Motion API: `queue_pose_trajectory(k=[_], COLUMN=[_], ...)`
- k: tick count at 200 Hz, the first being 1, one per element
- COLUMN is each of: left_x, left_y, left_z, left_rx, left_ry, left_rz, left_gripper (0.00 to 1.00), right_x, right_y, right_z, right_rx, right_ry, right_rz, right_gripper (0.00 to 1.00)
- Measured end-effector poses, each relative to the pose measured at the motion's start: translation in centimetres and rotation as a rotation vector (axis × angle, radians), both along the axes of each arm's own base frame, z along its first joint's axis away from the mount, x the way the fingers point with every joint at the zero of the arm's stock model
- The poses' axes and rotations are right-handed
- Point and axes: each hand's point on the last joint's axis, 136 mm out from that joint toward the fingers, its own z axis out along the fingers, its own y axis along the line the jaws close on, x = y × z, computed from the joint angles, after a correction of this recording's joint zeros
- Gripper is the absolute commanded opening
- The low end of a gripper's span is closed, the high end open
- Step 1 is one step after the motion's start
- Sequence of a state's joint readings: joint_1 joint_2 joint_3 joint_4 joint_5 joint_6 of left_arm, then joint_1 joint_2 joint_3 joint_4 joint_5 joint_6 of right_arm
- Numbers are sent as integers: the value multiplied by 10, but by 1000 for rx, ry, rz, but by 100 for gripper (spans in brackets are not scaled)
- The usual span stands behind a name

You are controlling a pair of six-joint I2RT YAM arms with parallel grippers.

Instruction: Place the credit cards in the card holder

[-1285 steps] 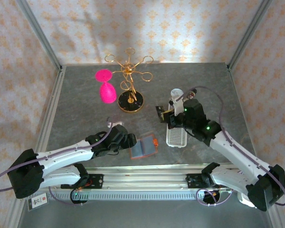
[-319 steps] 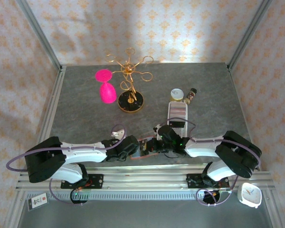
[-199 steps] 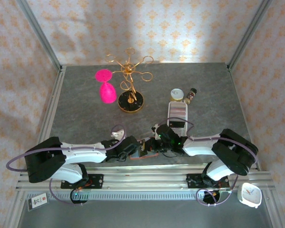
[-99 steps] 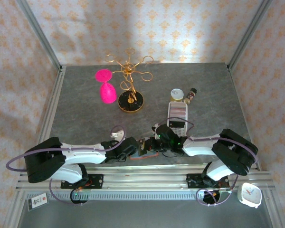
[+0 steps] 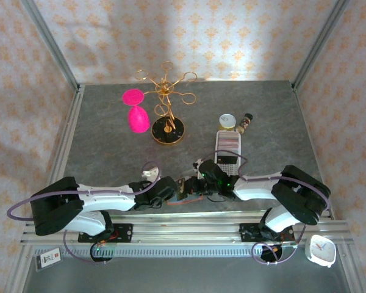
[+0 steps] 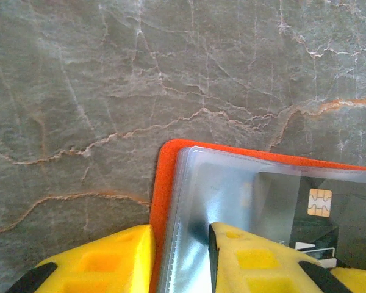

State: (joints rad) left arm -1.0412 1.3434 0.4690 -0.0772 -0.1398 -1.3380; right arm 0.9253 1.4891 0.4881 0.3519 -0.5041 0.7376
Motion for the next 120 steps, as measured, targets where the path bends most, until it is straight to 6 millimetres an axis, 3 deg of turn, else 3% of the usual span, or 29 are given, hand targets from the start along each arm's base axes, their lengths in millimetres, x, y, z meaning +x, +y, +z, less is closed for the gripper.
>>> queue_pose_trajectory(k=[36,70,120], left_x=[0,0,0], left_y=[0,0,0], left_z=[0,1,0], left_rx=[-2,-3,-12], left_ry=[-1,-2,-6], left_rz=[0,1,1], left_gripper=[29,29,29], right_x=[4,9,9], right_y=[-3,-11,-17], right_z=[-2,-1,-5], right_rx=[-56,-113,-152], right_ry=[-23,-56,-69], right_rz=[0,-14,-11], right_gripper=[34,37,18])
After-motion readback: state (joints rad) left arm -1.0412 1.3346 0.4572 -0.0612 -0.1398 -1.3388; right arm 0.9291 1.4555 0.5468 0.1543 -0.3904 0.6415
